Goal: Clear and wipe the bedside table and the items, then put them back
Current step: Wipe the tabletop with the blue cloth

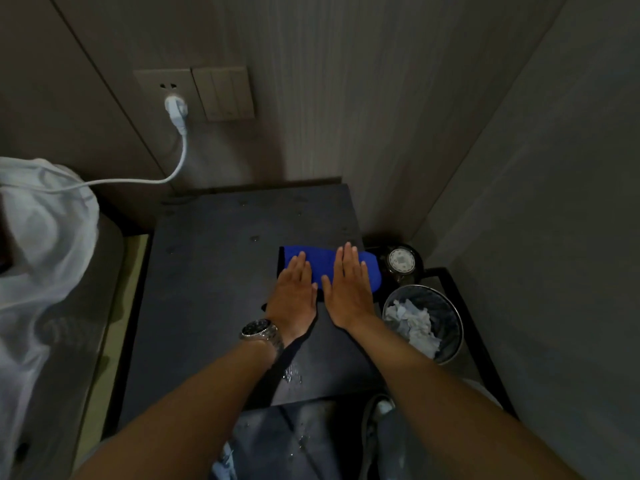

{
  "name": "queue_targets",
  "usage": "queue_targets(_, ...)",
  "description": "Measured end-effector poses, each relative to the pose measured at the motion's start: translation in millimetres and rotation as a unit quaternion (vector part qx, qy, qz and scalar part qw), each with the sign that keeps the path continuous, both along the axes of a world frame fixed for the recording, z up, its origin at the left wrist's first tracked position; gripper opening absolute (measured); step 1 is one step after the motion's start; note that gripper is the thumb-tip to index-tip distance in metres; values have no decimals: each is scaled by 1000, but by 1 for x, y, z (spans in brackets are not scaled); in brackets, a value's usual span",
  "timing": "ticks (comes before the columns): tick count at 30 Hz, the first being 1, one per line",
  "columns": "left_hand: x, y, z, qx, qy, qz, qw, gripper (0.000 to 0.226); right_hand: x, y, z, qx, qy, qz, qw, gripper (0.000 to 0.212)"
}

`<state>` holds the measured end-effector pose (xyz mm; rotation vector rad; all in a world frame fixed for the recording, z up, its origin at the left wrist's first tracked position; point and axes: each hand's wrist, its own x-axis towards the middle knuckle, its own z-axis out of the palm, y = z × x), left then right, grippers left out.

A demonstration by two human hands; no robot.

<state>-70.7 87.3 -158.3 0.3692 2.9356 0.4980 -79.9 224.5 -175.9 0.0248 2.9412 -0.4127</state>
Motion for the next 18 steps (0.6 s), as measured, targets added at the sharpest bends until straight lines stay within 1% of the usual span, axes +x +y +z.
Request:
queue_targets(3, -16, 6, -1, -12, -6, 14, 1000, 59, -24, 2, 3, 14, -6, -6, 1000, 70)
queue_targets(6, -33, 15, -2, -20, -13, 33, 999, 63, -50, 9, 3, 21, -10, 18, 1000, 69)
queue_targets(11, -70, 25, -9, -38, -12, 55, 998, 63, -94, 16, 0, 24, -18, 44, 999, 69)
queue_targets(18, -111, 25, -7, -43, -36, 60, 997, 68, -138, 12, -1, 38, -12, 55, 998, 69)
